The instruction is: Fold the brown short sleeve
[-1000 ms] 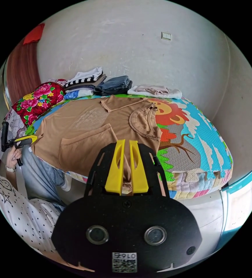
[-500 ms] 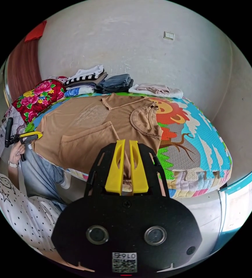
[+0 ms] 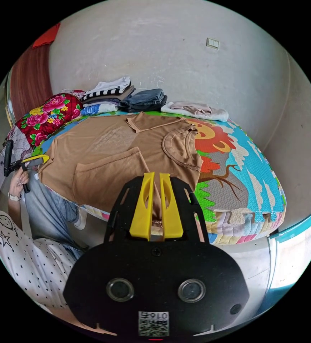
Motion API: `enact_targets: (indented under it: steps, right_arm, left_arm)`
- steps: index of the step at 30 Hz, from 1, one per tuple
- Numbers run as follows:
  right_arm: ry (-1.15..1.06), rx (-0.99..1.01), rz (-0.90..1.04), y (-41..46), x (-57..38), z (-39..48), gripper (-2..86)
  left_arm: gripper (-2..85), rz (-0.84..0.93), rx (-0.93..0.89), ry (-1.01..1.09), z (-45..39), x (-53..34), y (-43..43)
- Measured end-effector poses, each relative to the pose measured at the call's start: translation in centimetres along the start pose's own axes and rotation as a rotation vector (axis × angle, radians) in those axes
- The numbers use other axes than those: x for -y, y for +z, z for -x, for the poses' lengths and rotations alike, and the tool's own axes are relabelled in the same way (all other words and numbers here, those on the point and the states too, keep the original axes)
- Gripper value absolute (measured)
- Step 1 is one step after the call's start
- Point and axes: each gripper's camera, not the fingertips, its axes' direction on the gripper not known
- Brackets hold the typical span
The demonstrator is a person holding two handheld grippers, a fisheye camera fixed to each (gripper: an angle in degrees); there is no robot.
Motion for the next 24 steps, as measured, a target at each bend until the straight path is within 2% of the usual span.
enact_targets:
  steps: [5, 9, 14, 17, 19, 22, 24]
  right_arm:
    - [-0.006, 0.000, -0.003, 1.7, 2.9, 1.5, 1.4]
    - [-0.012, -0.007, -0.002, 3.3, 5.5, 3.0, 1.4]
    - [0.000, -0.015, 0.000, 5.5, 8.7, 4.5, 1.4]
    - [0.001, -0.014, 0.004, 7.2, 10.9, 5.8, 1.4]
    - [-0.006, -0.015, 0.009, 8.4, 12.5, 6.8, 1.3]
    - [-0.019, -0.009, 0.011, 10.5, 15.3, 8.7, 1.3]
    - [-0.035, 0.010, 0.014, 12.5, 18.1, 10.7, 1.3]
  left_arm:
    - [6.5, 0.037, 0.030, 0.024, -0.4, -0.8, 0.9]
    - [1.6, 0.037, 0.045, 0.047, -0.6, -1.8, 0.8]
    - [-0.5, -0.040, 0.119, 0.031, 0.0, -3.3, -1.7]
    - [-0.8, -0.176, 0.169, -0.067, 1.9, -5.2, -5.6]
    - [-0.8, -0.293, 0.267, -0.196, 4.2, -8.0, -9.1]
    - [-0.9, -0.284, 0.350, -0.350, 7.7, -11.8, -11.1]
    - [-0.9, -0.222, 0.306, -0.415, 9.8, -13.7, -10.8]
